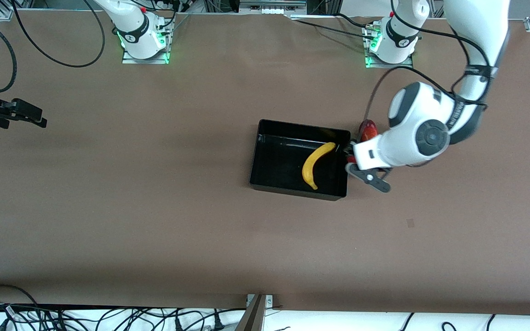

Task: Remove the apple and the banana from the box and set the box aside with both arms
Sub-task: 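Lift the apple out and set it on the table beside the mango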

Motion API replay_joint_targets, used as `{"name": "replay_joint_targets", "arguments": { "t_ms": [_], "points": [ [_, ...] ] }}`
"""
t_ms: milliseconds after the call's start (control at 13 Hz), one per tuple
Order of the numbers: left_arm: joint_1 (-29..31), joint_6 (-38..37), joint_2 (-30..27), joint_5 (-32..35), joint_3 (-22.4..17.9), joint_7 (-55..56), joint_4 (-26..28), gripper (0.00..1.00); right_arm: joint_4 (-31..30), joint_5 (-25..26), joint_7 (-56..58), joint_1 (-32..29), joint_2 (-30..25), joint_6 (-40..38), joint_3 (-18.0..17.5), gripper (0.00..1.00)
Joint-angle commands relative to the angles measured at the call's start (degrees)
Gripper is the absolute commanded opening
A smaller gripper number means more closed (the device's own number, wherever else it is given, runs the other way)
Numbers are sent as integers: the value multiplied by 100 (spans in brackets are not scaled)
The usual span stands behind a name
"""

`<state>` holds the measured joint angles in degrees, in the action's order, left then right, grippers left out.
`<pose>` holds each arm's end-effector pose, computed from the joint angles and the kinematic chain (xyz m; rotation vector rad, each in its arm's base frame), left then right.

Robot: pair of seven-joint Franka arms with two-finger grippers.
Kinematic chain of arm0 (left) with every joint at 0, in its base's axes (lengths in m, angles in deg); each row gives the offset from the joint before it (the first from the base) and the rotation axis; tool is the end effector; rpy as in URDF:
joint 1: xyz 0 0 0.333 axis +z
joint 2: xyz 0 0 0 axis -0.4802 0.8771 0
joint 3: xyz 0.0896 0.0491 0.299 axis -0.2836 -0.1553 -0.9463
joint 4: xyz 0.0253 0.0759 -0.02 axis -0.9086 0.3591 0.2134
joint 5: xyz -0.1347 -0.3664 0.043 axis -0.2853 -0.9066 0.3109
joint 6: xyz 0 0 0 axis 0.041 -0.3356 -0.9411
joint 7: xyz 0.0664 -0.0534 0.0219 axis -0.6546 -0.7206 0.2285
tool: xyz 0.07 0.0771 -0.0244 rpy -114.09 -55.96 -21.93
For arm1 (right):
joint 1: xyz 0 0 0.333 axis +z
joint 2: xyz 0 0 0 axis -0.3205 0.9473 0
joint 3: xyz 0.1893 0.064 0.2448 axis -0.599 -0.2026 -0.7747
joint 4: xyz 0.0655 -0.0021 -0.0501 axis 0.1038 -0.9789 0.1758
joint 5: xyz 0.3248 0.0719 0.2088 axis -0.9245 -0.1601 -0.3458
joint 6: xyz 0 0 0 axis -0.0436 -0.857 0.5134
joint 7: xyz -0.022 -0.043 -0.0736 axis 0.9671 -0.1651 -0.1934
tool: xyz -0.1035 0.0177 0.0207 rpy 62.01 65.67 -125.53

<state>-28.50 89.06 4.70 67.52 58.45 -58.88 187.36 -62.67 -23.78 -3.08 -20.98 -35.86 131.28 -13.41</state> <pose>0.6045 -0.1714 0.3245 2.8804 -0.7961 -0.2825 0.5729 -0.0473 0.5650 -3.1137 -0.0419 0.0742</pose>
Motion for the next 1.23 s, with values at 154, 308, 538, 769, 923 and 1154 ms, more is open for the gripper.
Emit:
{"name": "replay_joint_targets", "arguments": {
  "t_ms": [154, 308, 538, 769, 923, 1154],
  "points": [
    [497, 820, -62, 999, -1, -447, 876, 0, 76, -106, -46, -96, 15, -80, -62, 100],
    [639, 1384, 112, 990, -80, -948, 1071, 0, 76, -106, -46, -96, 15, -80, -62, 100],
    [841, 1990, 481, 947, -80, -1457, 1150, 0, 76, -106, -46, -96, 15, -80, -62, 100],
    [894, 2239, 676, 929, -89, -1591, 1177, 0, 76, -106, -46, -96, 15, -80, -62, 100],
    [877, 2265, 859, 920, -98, -1591, 1160, 33, 76, -106, -46, -96, 15, -80, -62, 100],
    [886, 2248, 774, 920, -89, -1539, 1168, 100, 76, -106, -46, -96, 15, -88, -62, 100]
  ]
}}
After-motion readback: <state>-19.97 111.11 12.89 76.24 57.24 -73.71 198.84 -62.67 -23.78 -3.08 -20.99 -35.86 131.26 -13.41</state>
